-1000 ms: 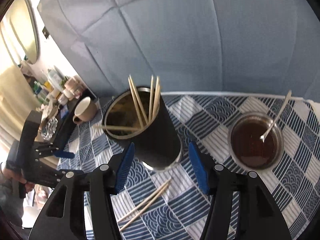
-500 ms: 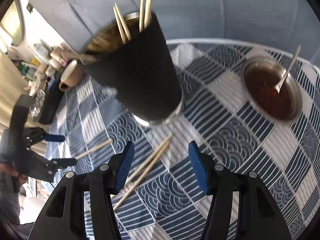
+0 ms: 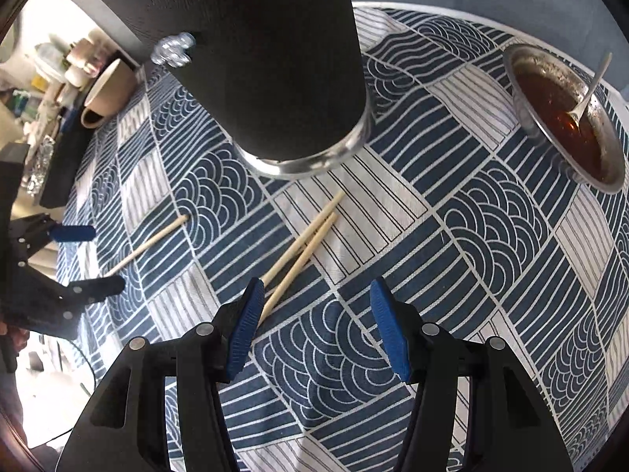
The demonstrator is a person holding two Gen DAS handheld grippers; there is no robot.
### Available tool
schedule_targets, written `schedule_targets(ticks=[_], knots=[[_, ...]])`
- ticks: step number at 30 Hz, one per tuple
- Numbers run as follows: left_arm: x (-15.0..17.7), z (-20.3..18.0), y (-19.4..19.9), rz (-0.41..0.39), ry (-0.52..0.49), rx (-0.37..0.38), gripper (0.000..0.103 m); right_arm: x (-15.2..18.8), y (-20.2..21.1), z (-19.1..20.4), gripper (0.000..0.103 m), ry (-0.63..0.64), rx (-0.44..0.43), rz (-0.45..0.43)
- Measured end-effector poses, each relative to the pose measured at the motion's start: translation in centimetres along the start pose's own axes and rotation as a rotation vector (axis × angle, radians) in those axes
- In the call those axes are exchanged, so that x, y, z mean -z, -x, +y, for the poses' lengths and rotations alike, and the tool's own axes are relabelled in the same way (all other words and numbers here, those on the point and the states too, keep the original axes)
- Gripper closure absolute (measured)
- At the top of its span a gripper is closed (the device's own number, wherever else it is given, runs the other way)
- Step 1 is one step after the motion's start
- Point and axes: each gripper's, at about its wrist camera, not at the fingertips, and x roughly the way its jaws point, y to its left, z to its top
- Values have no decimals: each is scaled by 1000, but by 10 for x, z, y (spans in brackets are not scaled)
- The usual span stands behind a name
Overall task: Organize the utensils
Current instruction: 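Move both open tools down toward the chopsticks lying on the cloth, then close the left tool on one chopstick while the right tool grasps another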
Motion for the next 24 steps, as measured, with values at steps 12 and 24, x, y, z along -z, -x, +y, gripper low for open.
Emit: schedule_targets(ticks=[12, 24], knots=[[-15, -2, -25, 1, -53, -107, 8, -6, -18, 27, 50, 94, 149, 13], [-5, 24, -41, -24, 26, -21, 5, 2, -25, 40, 52, 194, 184, 8]])
